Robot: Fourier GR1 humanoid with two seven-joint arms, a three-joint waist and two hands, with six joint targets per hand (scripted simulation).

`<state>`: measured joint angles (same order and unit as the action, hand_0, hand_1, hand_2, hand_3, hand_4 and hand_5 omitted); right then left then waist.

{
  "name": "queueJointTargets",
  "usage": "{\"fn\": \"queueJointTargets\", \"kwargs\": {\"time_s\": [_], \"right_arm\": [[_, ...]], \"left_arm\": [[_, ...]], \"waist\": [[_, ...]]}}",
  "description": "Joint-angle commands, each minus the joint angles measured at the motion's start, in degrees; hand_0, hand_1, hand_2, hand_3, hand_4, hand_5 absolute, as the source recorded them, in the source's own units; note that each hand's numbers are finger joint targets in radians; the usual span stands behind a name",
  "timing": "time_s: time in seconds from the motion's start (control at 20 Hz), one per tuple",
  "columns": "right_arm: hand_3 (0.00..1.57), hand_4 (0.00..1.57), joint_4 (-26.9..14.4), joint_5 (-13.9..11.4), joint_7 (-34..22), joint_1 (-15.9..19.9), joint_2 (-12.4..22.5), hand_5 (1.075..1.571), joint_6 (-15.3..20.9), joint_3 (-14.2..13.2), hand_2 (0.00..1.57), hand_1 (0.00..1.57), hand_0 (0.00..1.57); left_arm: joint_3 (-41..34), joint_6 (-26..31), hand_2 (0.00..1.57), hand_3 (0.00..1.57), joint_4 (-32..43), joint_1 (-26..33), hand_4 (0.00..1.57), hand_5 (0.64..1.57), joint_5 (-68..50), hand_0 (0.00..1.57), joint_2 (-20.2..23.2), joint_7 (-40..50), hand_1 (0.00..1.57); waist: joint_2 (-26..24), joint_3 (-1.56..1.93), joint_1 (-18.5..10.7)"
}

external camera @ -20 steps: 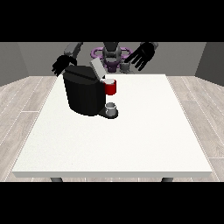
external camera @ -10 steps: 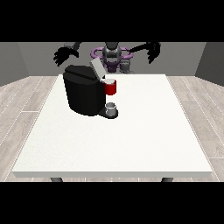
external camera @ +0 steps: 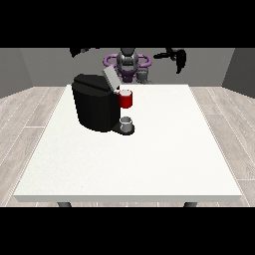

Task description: Insert the coffee pod into the coffee machine and close the lid

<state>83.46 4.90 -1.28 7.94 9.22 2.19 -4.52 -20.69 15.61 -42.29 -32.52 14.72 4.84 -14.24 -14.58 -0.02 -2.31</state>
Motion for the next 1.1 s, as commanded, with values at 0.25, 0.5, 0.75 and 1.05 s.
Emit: {"fn": "queueJointTargets", "kwargs": {"time_s": [0.25,0.5,0.75,1.05], "right_arm": [[0.0,0.0,-1.8,-1.1,-2.1,7.3,2.7,1.571,-2.7,0.4,0.0,0.0,0.0],[0.0,0.16,-1.8,-3.2,-2.5,10.5,1.8,1.571,-2.9,2.3,0.0,0.0,0.0],[0.0,0.0,-4.8,-3.1,-0.7,10.9,0.3,1.571,-2.5,1.2,0.0,0.0,0.0],[0.0,0.0,-8.9,-1.0,0.0,14.1,-0.3,1.571,-4.8,-0.1,0.0,0.0,0.0]], "left_arm": [[4.1,1.3,0.0,0.0,-7.8,5.5,0.0,1.571,-6.1,0.0,-4.7,2.6,0.0],[5.3,1.9,0.0,0.0,-14.0,10.0,0.11,1.571,-7.2,0.0,-4.8,1.8,0.0],[5.2,3.5,0.0,0.0,-22.1,12.3,0.0,1.571,-10.8,0.0,-3.4,8.2,0.0],[9.6,-2.1,0.0,0.0,-29.5,16.6,0.0,1.571,-13.1,0.0,-4.8,9.5,0.0]], "waist": [[1.9,0.04,-6.2],[4.6,0.03,-7.0],[6.7,0.04,-8.0],[9.8,0.04,-6.1]]}}
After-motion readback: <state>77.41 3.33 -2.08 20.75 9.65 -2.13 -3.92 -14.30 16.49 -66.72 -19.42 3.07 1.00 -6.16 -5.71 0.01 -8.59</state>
